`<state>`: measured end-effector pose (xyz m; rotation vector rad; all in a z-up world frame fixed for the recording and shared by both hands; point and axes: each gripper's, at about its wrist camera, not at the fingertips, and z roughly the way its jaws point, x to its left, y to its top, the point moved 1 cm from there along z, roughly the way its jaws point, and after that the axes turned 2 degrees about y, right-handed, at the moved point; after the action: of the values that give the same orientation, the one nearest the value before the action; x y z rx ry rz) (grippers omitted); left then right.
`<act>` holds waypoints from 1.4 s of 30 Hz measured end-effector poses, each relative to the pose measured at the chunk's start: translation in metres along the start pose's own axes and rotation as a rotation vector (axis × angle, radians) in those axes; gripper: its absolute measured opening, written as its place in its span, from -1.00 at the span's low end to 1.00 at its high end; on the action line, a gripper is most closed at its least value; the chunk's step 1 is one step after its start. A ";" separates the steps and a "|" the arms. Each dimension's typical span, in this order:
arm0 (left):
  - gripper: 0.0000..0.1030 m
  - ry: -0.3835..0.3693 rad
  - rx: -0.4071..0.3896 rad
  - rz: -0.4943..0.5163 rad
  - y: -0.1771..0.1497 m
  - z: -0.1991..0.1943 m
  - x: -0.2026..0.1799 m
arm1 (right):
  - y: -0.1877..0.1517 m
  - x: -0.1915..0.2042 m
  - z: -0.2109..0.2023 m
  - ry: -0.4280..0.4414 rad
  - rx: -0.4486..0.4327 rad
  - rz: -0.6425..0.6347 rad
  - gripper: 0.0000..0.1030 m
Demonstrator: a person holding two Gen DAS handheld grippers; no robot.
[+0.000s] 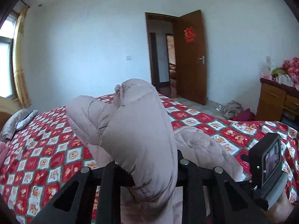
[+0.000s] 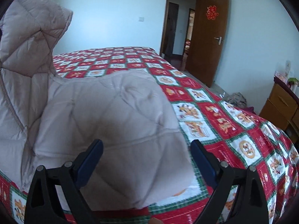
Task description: Fold large clothes
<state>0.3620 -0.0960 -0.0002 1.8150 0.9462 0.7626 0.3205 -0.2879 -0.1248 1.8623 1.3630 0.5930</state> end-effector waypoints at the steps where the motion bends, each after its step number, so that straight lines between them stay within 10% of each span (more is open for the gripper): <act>1: -0.54 -0.031 0.005 0.029 0.002 0.005 -0.015 | -0.004 -0.009 0.001 -0.015 0.012 0.009 0.86; 13: -0.56 -0.246 0.114 0.277 -0.039 0.059 -0.143 | -0.051 -0.091 -0.020 -0.095 0.070 0.144 0.88; 26: -0.48 -0.247 0.133 0.257 -0.051 0.068 -0.151 | -0.060 -0.094 -0.011 -0.113 0.096 0.148 0.88; 32: 0.29 -0.271 0.107 0.252 -0.051 0.061 -0.161 | -0.062 -0.094 -0.008 -0.121 0.113 0.138 0.88; 42: 0.64 -0.168 -0.026 0.226 -0.042 -0.011 -0.134 | -0.062 -0.094 -0.008 -0.119 0.115 0.132 0.88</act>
<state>0.2728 -0.1939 -0.0483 1.9504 0.6268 0.7417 0.2466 -0.3640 -0.1636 2.0581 1.2264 0.4696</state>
